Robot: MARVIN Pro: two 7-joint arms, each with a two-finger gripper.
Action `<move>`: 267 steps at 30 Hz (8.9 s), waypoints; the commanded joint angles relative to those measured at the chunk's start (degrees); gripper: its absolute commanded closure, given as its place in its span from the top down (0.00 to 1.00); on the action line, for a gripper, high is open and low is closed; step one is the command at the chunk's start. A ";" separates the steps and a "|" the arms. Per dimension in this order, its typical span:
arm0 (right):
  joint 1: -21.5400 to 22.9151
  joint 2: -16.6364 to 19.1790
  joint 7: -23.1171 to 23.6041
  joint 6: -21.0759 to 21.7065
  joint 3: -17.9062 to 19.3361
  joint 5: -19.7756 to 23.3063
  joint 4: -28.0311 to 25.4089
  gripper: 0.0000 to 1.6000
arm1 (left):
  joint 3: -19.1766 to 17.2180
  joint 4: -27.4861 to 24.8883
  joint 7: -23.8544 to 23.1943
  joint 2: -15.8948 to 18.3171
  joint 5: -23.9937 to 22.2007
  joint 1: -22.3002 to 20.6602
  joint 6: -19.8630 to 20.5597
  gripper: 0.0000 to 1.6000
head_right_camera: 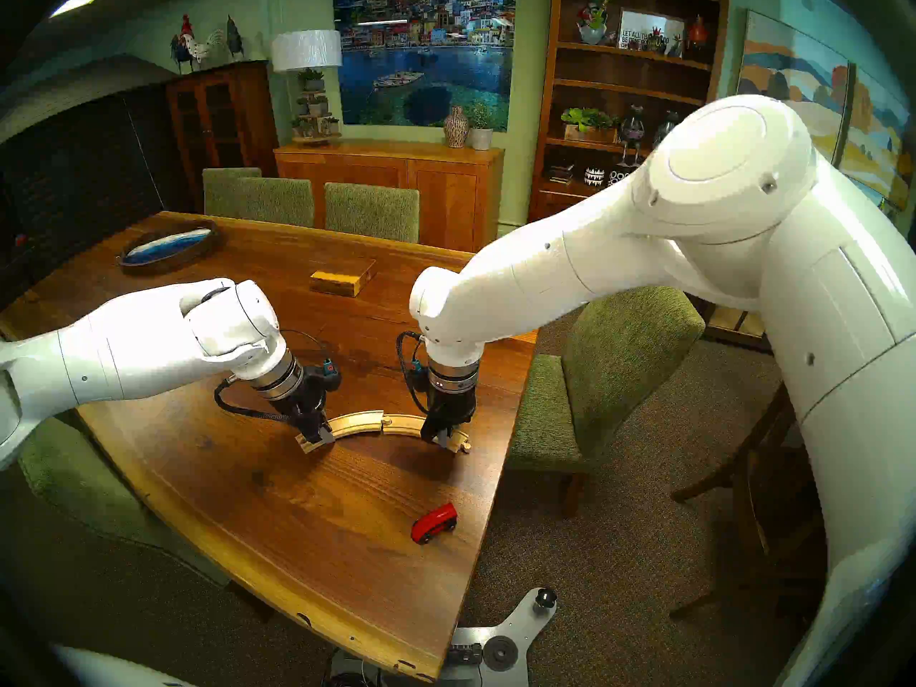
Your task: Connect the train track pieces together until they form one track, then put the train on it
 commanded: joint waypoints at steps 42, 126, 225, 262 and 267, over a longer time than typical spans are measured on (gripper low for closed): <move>0.35 0.11 -0.11 -0.07 -0.01 -0.04 0.31 0.00 | -1.02 -1.43 -2.75 0.12 2.40 -1.82 2.64 0.00; 0.47 0.18 -0.11 -0.17 -0.02 0.00 0.14 0.00 | 1.43 -8.74 -2.99 5.80 -0.58 -6.60 2.64 1.00; 20.61 10.08 -11.20 1.95 5.22 6.67 -29.46 1.00 | -0.09 -10.43 -3.85 7.20 0.21 -5.89 2.64 1.00; 20.82 10.77 -12.06 0.80 5.53 6.40 -33.43 1.00 | 4.20 -17.11 -10.57 16.76 6.39 -9.17 2.64 1.00; 21.81 11.42 -11.91 0.10 6.75 6.83 -35.81 1.00 | 4.10 -17.08 -11.22 16.78 6.98 -9.14 2.64 1.00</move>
